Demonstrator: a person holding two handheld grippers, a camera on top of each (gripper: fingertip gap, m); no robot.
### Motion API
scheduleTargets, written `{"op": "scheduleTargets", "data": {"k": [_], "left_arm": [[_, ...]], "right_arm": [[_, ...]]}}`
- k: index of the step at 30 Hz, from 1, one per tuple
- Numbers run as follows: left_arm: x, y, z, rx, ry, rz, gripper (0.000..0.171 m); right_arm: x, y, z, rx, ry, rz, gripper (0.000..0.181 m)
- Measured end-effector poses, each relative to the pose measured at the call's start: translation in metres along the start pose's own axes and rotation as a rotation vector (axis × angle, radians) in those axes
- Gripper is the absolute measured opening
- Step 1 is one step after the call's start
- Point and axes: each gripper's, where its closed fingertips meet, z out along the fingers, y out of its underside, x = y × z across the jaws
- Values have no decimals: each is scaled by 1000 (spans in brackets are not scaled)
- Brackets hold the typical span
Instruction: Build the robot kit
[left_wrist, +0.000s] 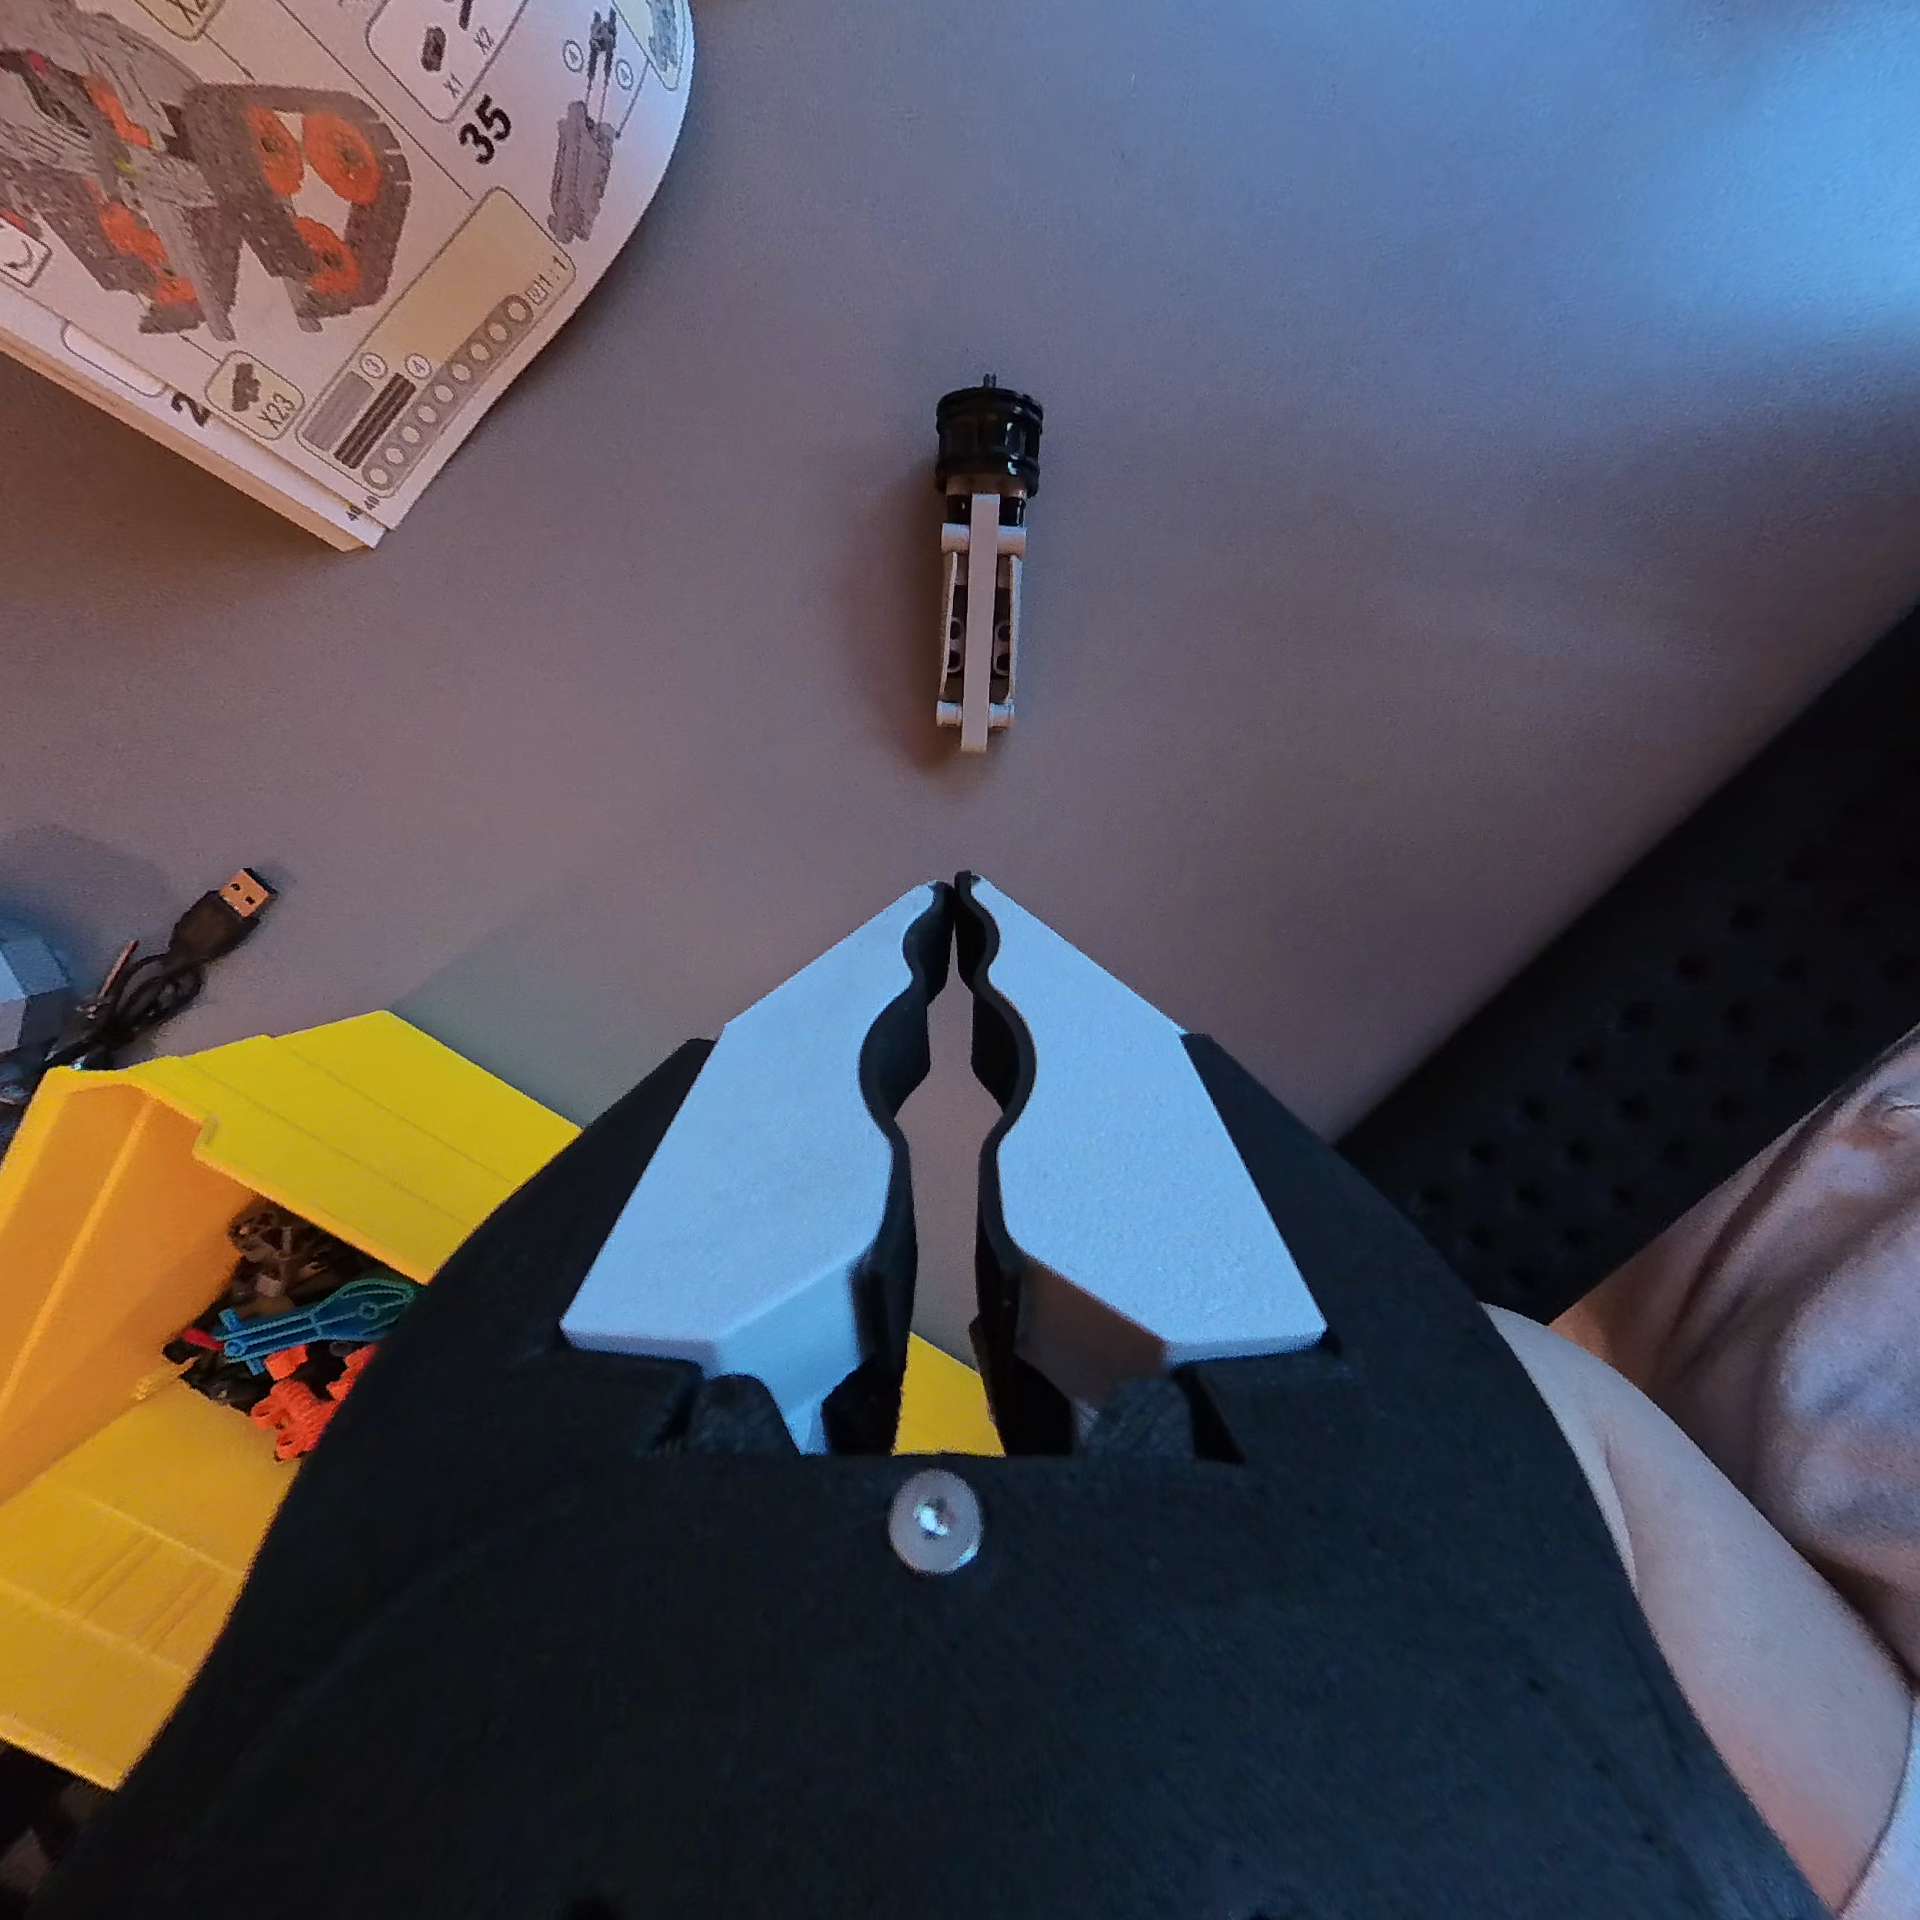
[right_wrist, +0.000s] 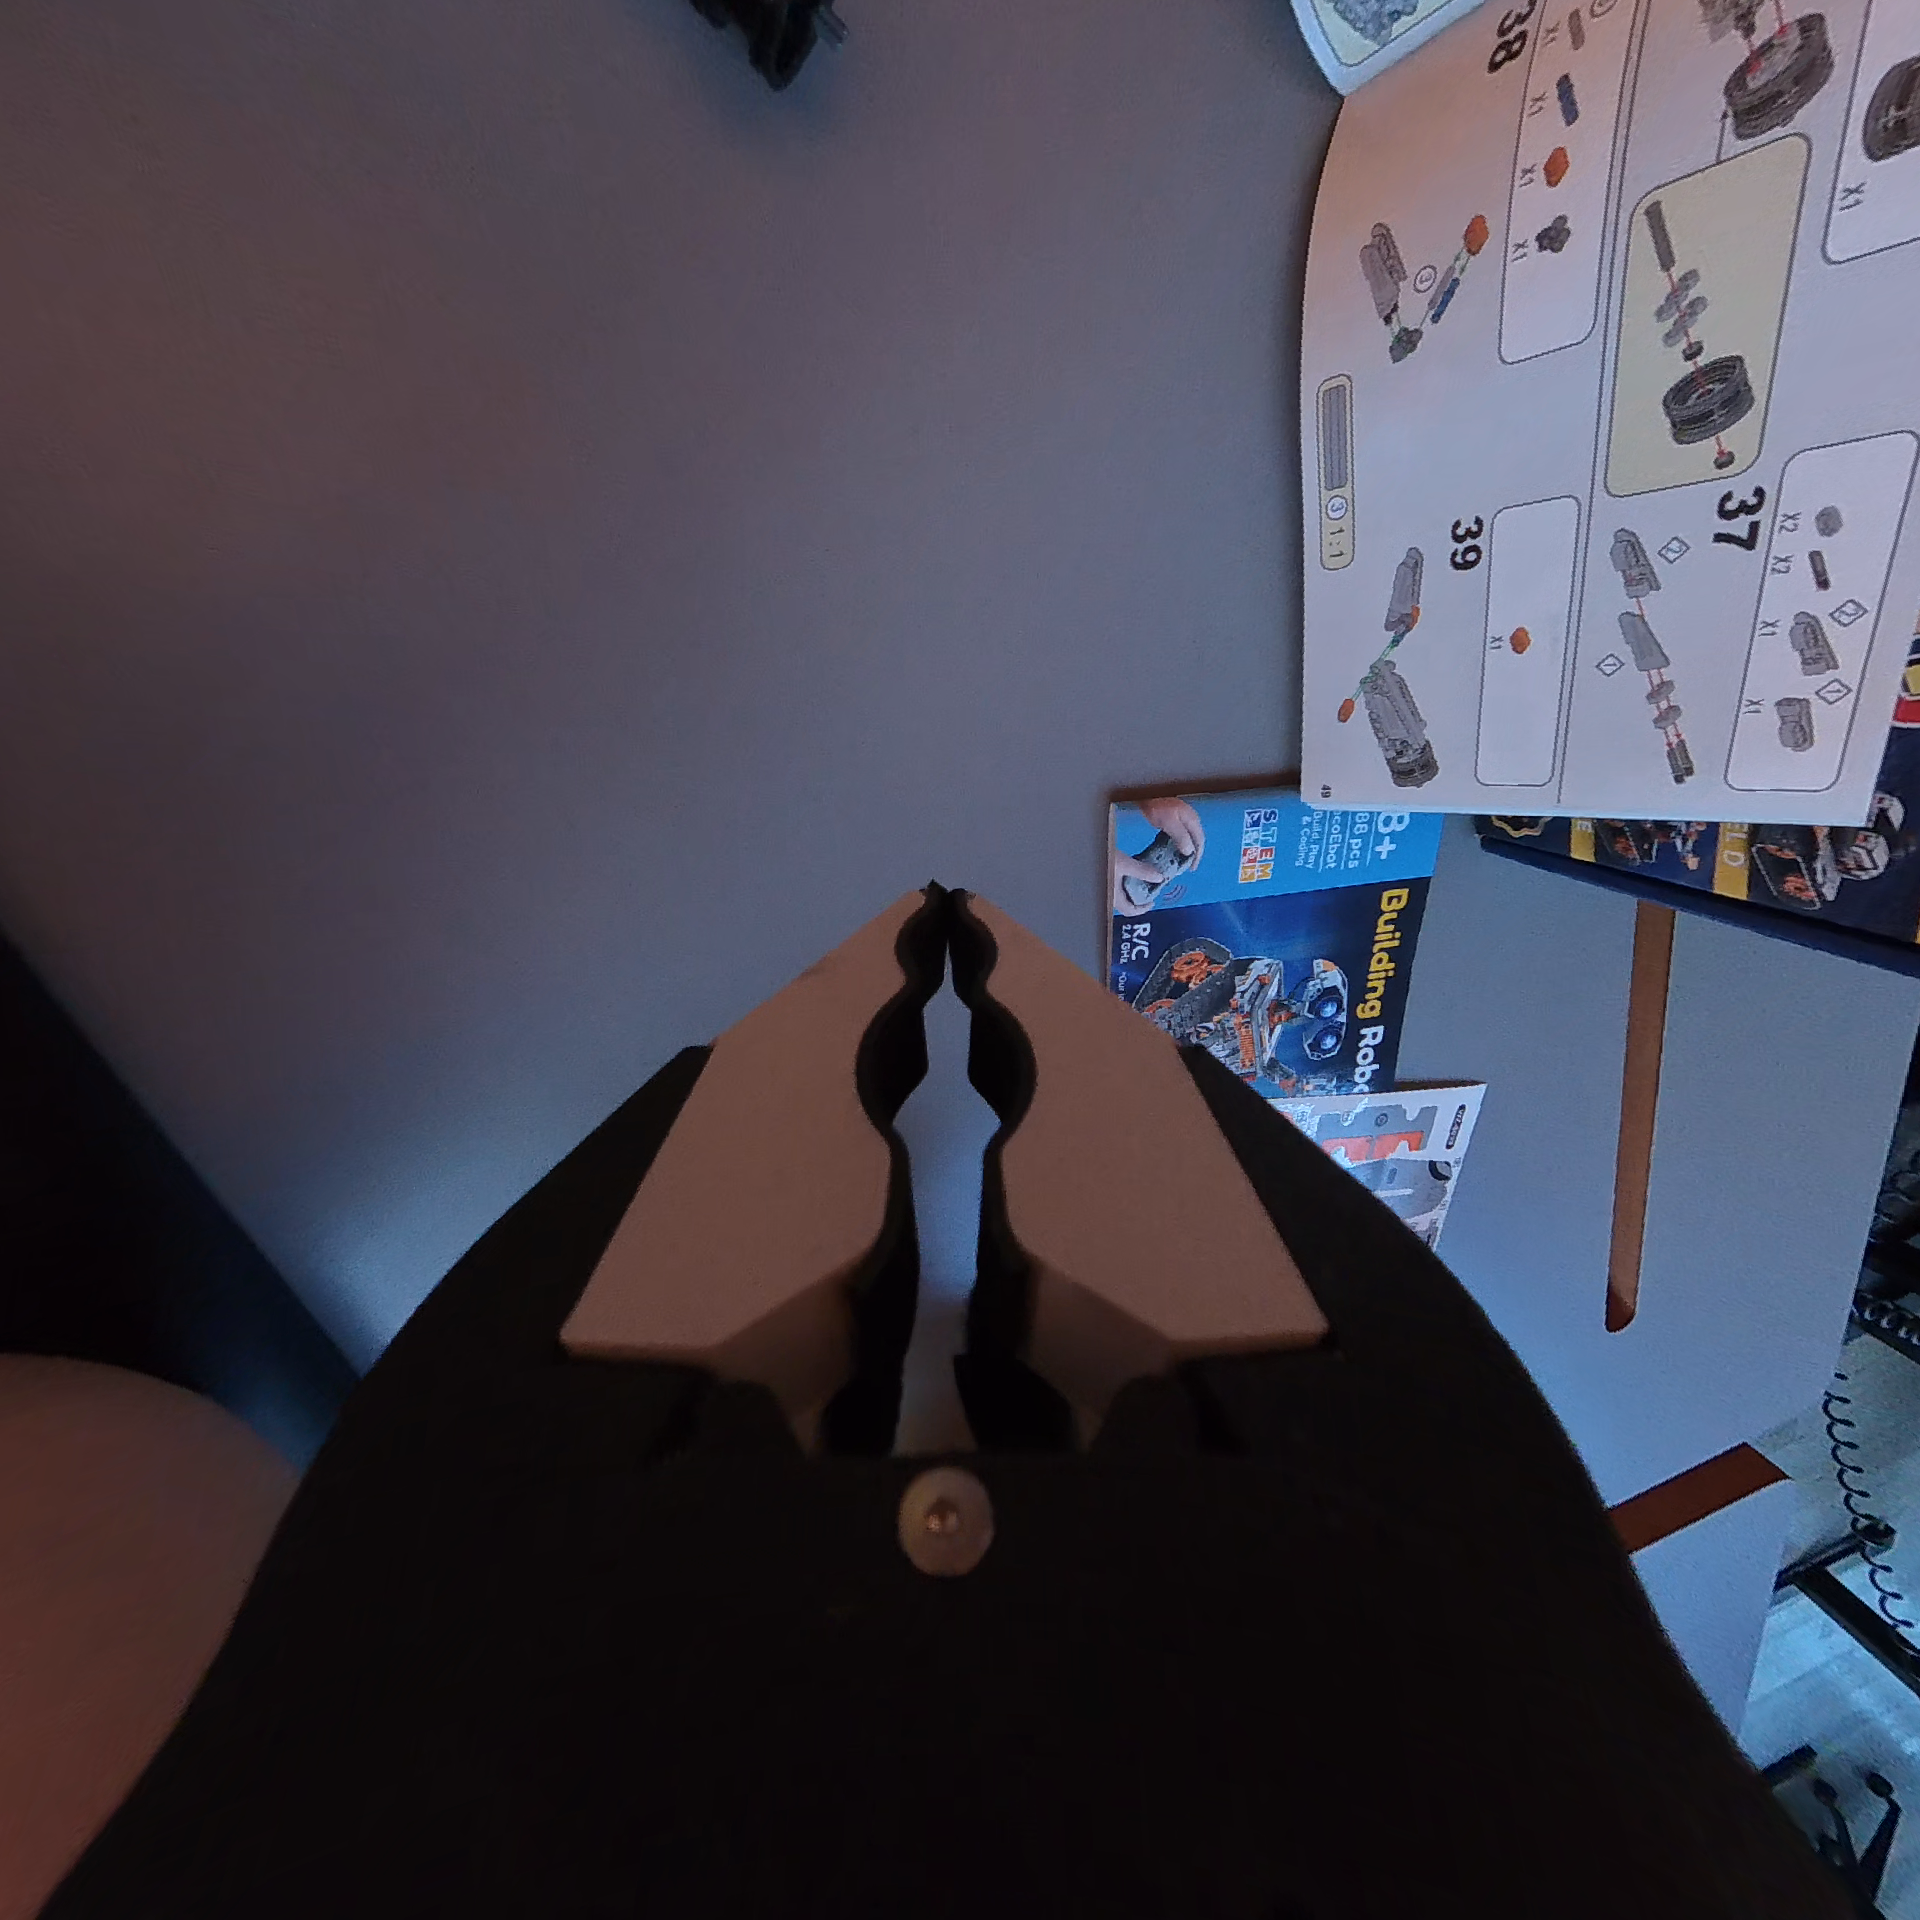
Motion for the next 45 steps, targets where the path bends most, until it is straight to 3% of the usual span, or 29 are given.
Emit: {"op": "scheduleTargets", "data": {"k": [33, 38, 45], "left_arm": [[0, -2, -1, 7, -13, 10, 0], [-4, -14, -15, 94, -58, 22, 0], [-15, -54, -56, 372, -164, -10, 6]], "right_arm": [[9, -16, -3, 33, 101, -73, 0], [35, -27, -26, 148, 243, -14, 0], [63, -47, -69, 363, 412, 70, 0]]}}
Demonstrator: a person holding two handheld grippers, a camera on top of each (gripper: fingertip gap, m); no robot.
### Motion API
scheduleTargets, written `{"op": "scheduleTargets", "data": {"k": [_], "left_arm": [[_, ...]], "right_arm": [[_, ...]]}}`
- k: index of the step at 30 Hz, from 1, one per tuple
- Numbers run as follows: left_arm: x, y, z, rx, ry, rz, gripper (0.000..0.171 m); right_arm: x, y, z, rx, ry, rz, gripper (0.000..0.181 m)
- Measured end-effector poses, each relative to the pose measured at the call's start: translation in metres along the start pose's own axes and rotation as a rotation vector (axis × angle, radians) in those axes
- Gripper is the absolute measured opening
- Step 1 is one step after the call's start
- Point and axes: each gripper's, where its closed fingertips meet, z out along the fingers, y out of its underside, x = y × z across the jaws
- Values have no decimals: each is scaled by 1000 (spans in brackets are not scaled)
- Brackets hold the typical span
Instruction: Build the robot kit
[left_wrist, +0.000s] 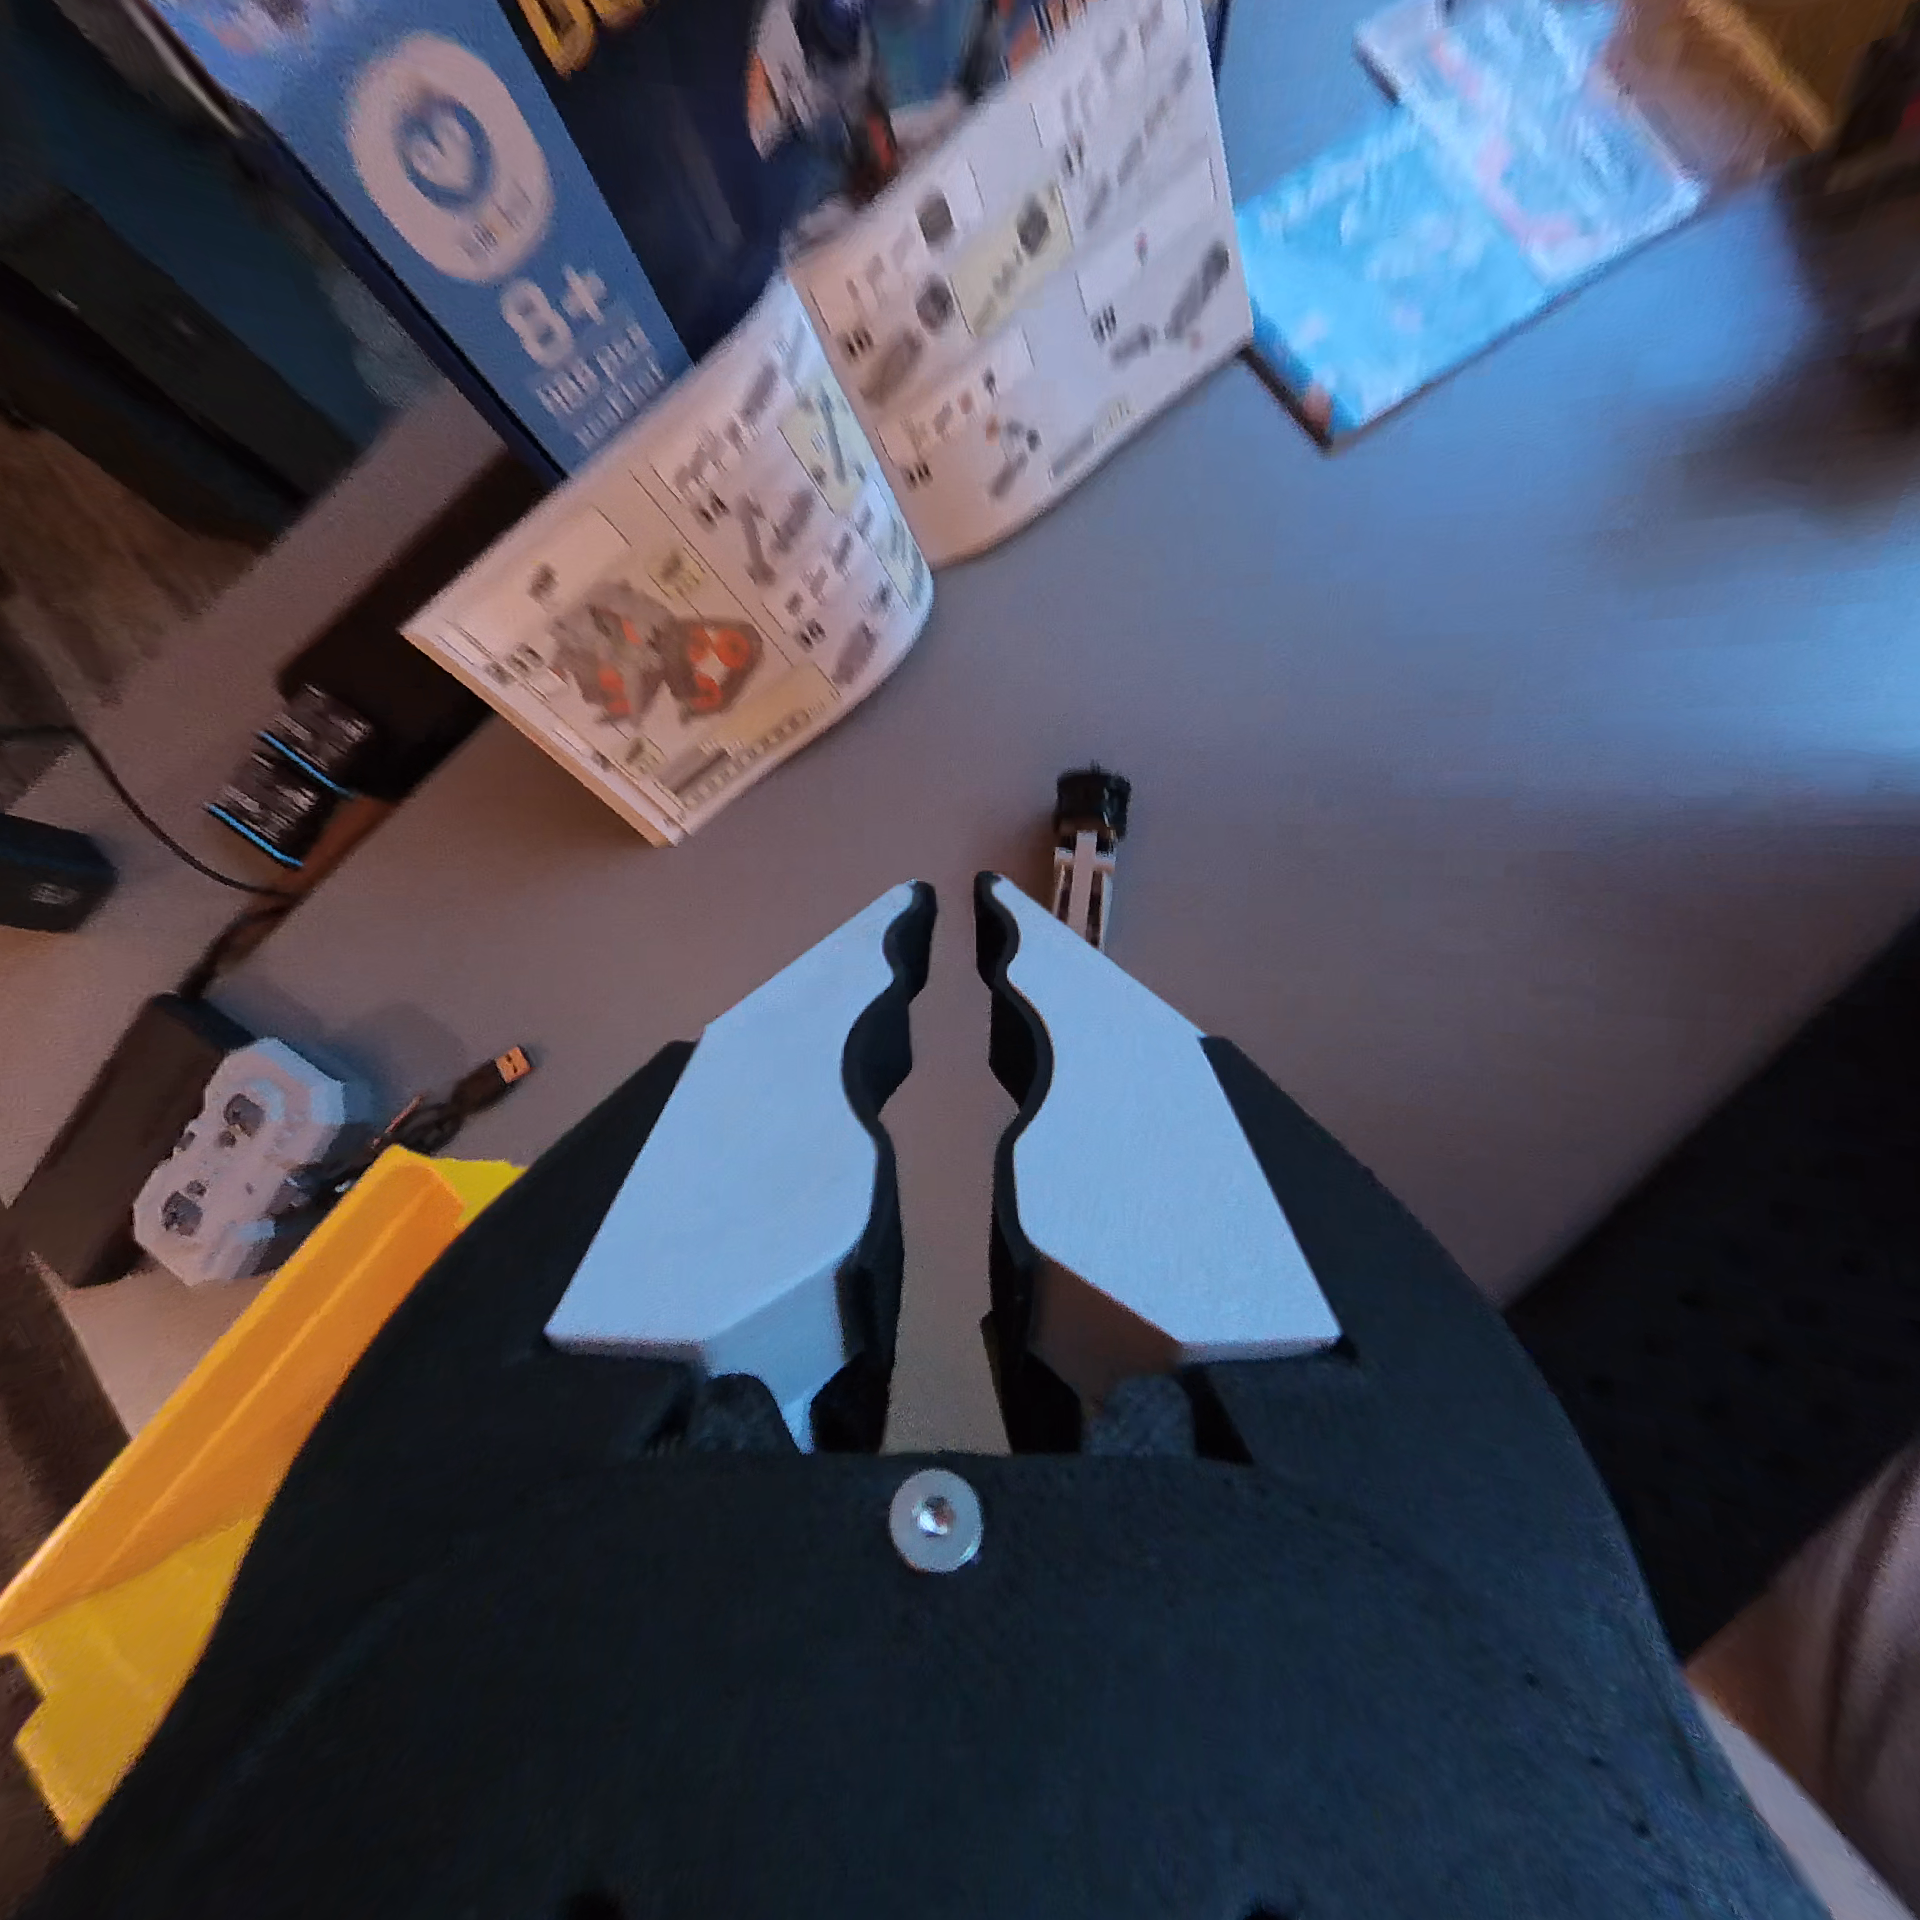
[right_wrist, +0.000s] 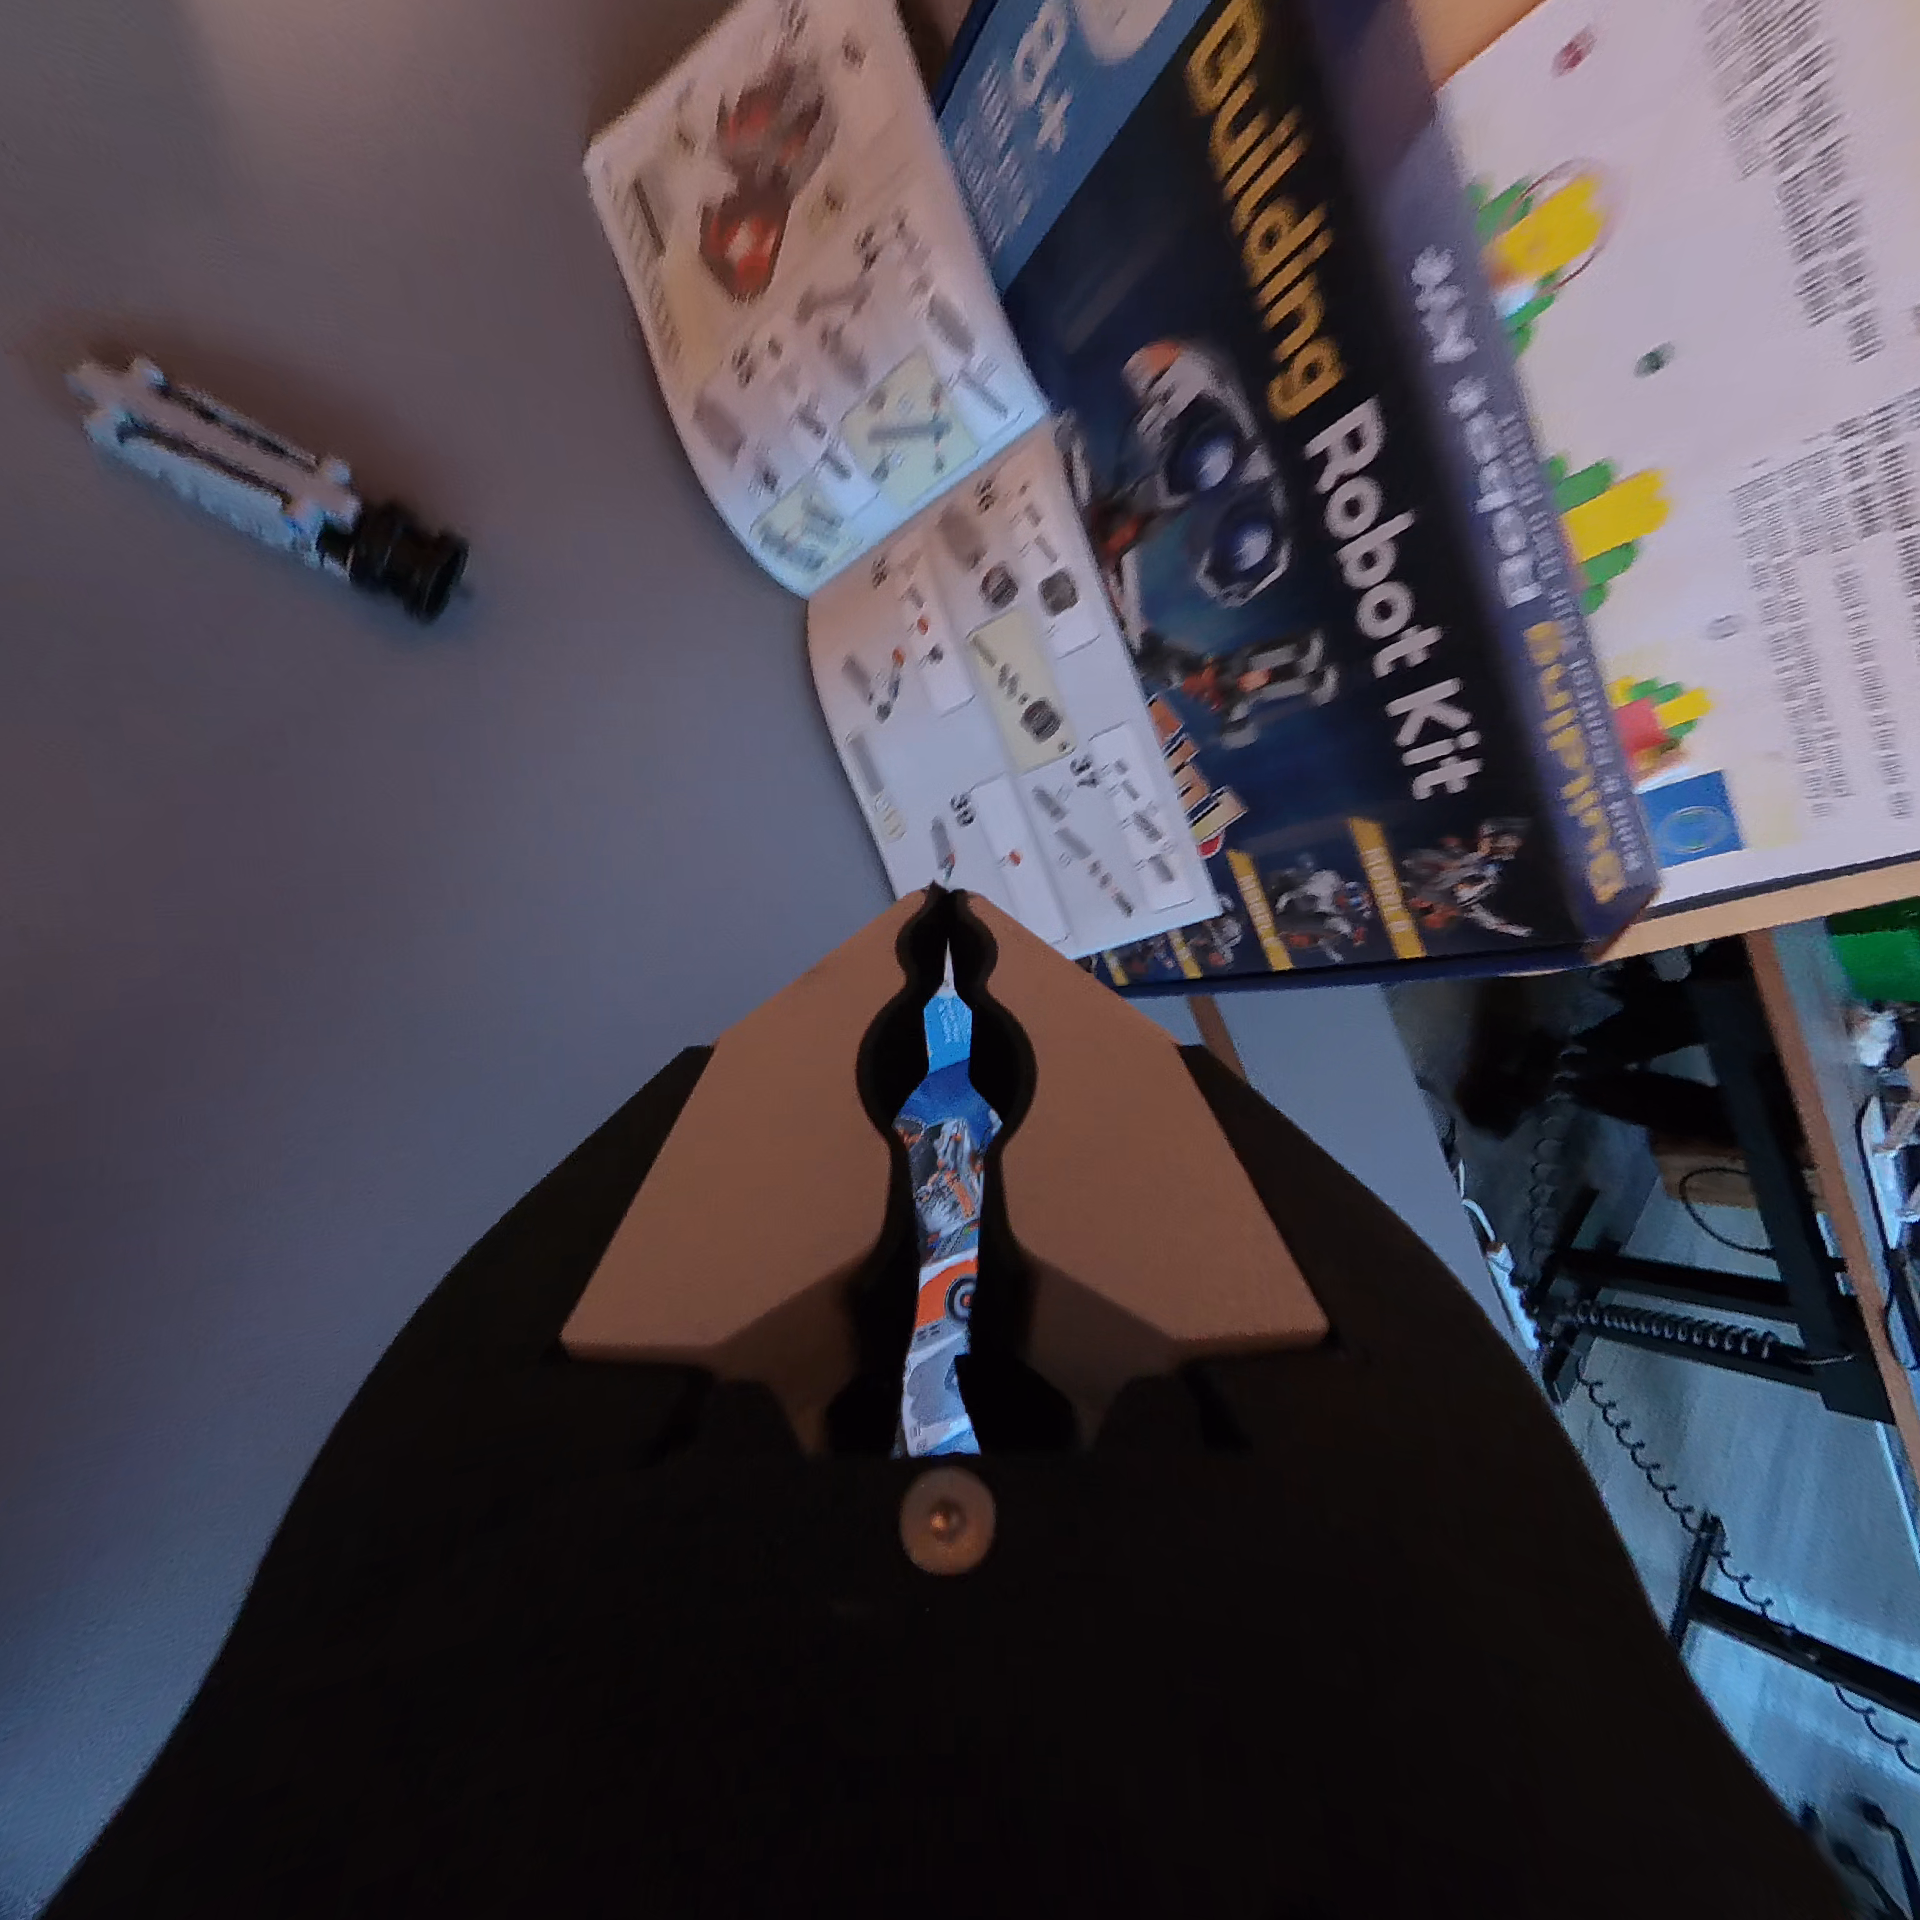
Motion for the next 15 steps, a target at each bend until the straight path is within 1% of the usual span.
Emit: {"op": "scheduleTargets", "data": {"k": [3, 5, 7, 11, 15], "left_arm": [[-2, -17, -11, 104, -11, -40, 6], [-1, -22, -15, 140, -2, -51, 6], [3, -19, -15, 125, 15, -48, 7], [3, -12, -10, 81, 5, -37, 10], [2, -15, -10, 94, 7, -36, 10]], "right_arm": [[2, -2, -4, 11, 5, 19, 0], [1, 0, -3, 4, -4, 32, 0], [1, 2, -3, -6, -5, 25, 0], [-1, 1, -2, 1, -18, 26, 0], [0, -3, -1, 22, -23, 47, 0]]}}
